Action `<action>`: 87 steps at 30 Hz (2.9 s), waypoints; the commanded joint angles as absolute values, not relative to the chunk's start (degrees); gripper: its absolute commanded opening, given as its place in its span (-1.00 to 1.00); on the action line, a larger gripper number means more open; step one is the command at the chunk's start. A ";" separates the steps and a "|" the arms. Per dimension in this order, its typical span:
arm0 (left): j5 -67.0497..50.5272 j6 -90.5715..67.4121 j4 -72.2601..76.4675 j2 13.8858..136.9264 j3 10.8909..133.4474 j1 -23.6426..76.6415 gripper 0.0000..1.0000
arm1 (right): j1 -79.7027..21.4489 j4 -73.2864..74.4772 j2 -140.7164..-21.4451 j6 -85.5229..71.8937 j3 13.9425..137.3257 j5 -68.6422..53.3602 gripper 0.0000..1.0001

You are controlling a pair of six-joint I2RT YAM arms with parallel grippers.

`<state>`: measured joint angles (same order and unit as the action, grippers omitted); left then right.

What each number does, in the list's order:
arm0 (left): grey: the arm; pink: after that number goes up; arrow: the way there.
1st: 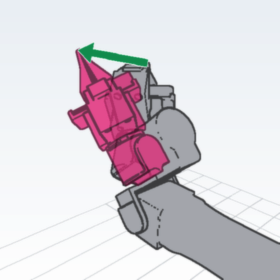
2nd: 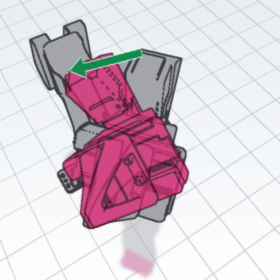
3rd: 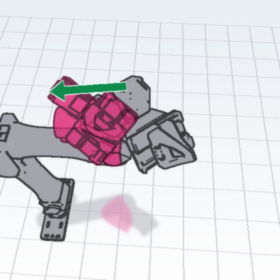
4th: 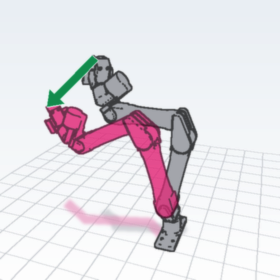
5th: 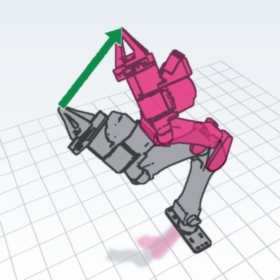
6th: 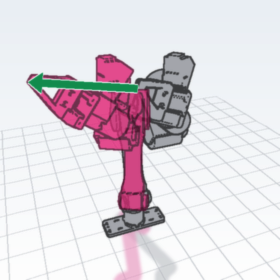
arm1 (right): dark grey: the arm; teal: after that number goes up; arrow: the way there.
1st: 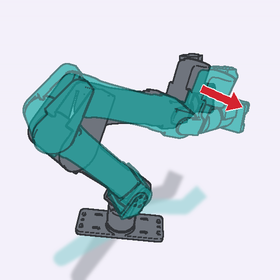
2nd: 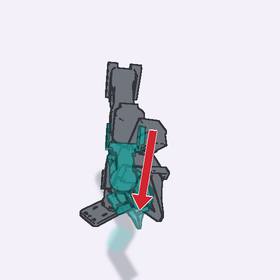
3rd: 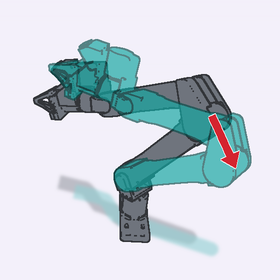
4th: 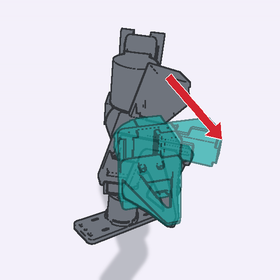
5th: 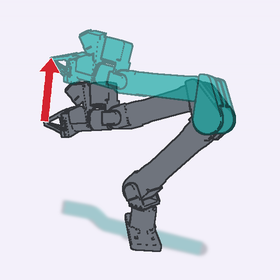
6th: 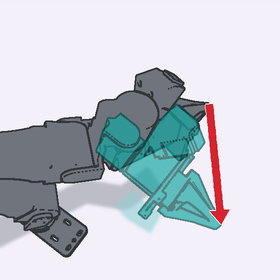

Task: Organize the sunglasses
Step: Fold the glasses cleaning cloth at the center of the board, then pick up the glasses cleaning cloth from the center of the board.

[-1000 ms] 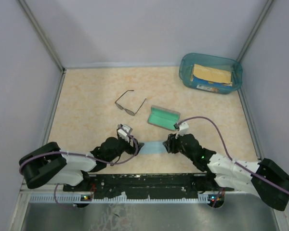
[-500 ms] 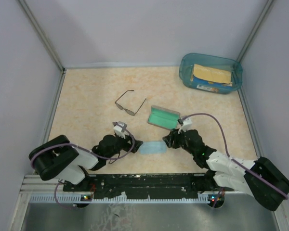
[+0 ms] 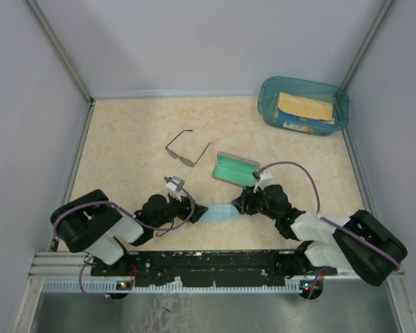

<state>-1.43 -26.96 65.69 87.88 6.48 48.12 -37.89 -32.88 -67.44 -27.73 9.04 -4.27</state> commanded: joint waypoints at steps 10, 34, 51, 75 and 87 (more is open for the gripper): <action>-4.56 -27.71 72.92 93.75 7.11 47.97 0.56 | -36.59 -42.87 -74.60 -29.01 9.98 -6.97 -0.08; -5.13 -28.06 73.42 97.56 8.07 47.97 -0.11 | -35.55 -45.34 -77.27 -29.47 9.71 -9.16 -0.12; -3.98 -27.79 71.04 96.91 9.53 47.94 -0.65 | -35.51 -44.56 -77.08 -29.25 9.69 -9.71 -0.41; -2.87 -26.53 67.02 95.47 11.98 47.97 -1.00 | -35.51 -47.84 -75.67 -29.12 8.11 -9.37 -1.00; -3.03 -21.81 61.39 94.35 18.30 47.41 -1.00 | -35.51 -49.44 -68.13 -27.32 6.15 -1.87 -1.00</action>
<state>-2.76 -24.18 62.67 95.07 15.90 48.05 -36.07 -46.22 -71.26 -29.28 6.00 -5.93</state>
